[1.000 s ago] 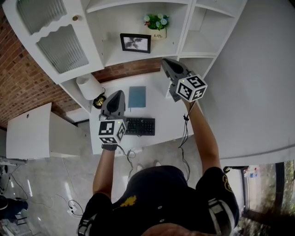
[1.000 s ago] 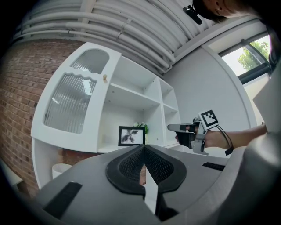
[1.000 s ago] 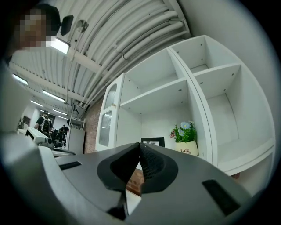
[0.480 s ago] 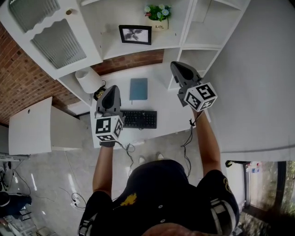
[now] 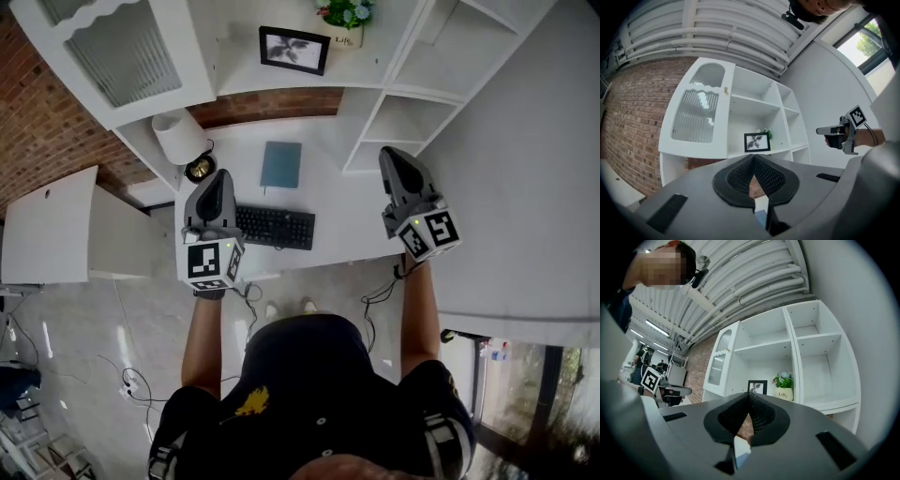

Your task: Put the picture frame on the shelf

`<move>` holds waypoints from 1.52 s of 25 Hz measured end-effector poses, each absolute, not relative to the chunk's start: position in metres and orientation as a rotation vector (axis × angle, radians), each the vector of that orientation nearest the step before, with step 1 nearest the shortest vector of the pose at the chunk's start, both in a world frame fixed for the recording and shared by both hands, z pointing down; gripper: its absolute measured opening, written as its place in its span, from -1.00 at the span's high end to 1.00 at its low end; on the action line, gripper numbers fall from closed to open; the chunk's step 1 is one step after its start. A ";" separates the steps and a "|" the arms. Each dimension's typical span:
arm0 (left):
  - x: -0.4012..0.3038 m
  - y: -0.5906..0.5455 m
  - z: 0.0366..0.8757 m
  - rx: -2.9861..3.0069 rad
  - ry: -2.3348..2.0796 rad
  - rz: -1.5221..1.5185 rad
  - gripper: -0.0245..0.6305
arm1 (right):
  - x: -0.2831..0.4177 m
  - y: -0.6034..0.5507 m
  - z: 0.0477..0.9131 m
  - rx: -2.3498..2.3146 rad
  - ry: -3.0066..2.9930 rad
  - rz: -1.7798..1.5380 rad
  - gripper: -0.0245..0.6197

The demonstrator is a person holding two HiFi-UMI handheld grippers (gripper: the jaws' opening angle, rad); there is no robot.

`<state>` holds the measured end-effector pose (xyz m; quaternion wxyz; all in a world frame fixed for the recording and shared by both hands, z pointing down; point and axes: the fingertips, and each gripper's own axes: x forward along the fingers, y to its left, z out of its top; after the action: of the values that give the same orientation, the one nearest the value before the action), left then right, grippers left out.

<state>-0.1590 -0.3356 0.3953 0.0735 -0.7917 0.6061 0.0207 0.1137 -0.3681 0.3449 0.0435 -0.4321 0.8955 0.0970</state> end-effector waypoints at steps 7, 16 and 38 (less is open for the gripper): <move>-0.182 -0.325 0.415 -2.370 1.874 0.037 0.87 | 0.116 -0.360 0.361 -1.356 2.690 0.236 0.90; -0.196 -0.323 0.413 -2.341 1.922 0.039 0.87 | 0.116 -0.360 0.363 -1.346 2.682 0.217 0.91; -0.188 -0.320 0.400 -2.366 1.859 0.052 0.87 | 0.092 -0.360 0.358 -1.310 2.711 0.249 0.90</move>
<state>-0.1880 -0.3199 0.4002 0.0663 -0.7845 0.6163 0.0174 0.0921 -0.3596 0.3578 0.0602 -0.4329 0.8956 0.0823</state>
